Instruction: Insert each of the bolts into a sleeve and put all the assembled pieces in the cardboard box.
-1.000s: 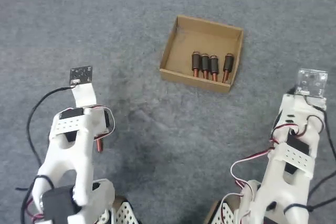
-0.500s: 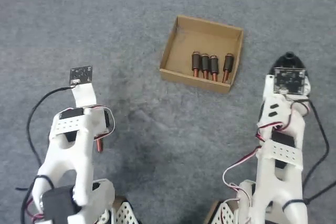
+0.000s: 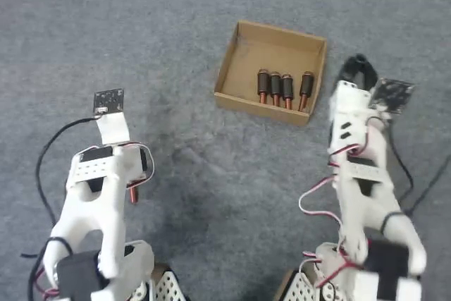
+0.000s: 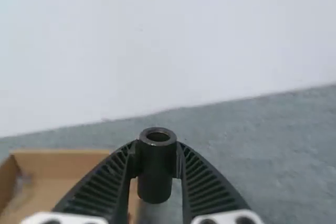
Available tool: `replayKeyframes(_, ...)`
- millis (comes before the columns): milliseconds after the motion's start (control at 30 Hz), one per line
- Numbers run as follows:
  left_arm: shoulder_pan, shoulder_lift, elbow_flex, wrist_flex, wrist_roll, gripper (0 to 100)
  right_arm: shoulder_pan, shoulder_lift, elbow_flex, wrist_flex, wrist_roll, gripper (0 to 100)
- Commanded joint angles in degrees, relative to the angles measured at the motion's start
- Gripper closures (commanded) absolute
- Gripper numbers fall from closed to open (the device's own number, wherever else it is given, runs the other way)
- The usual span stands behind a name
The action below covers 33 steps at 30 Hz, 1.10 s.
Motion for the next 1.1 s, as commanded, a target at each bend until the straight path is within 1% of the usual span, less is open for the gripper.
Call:
replayKeyframes(0, -0.2, -3.2, -0.6, -1.8, -0.7, 99, -5.1, 5.1, -3.7, -15.6, -0.7, 99.2)
replayKeyframes(100, -0.2, -3.2, -0.6, -1.8, -0.7, 99, -9.7, 10.6, -3.7, -23.6, -0.6, 99.2)
replayKeyframes(333, -0.2, -3.2, -0.6, -3.0, -0.8, 99, -19.3, 19.8, -3.5, -31.2, -0.6, 99.2)
replayKeyframes(500, -0.2, -3.2, -0.6, -3.0, -0.8, 99, -27.6, 25.2, -1.9, -37.6, -0.4, 99.2)
replayKeyframes(567, -0.2, -3.2, -0.6, -3.0, -0.8, 99, -30.8, 26.5, 0.8, -41.0, 1.1, 99.2)
replayKeyframes(633, -0.2, -3.2, -0.6, -3.0, -0.8, 99, -33.4, 27.6, 4.0, -45.9, 4.3, 99.2)
replayKeyframes(733, -0.2, -3.2, -0.6, -3.0, -0.8, 99, -35.5, 28.5, 8.7, -52.1, 7.0, 99.2)
replayKeyframes(967, -0.2, -3.2, -0.6, -3.0, -0.8, 99, -38.5, 28.2, 19.7, -60.4, 7.0, 99.2)
replayKeyframes(1067, -0.2, -3.2, -0.6, -3.0, -0.8, 99, -40.5, 28.2, 23.2, -61.8, 7.0, 99.2)
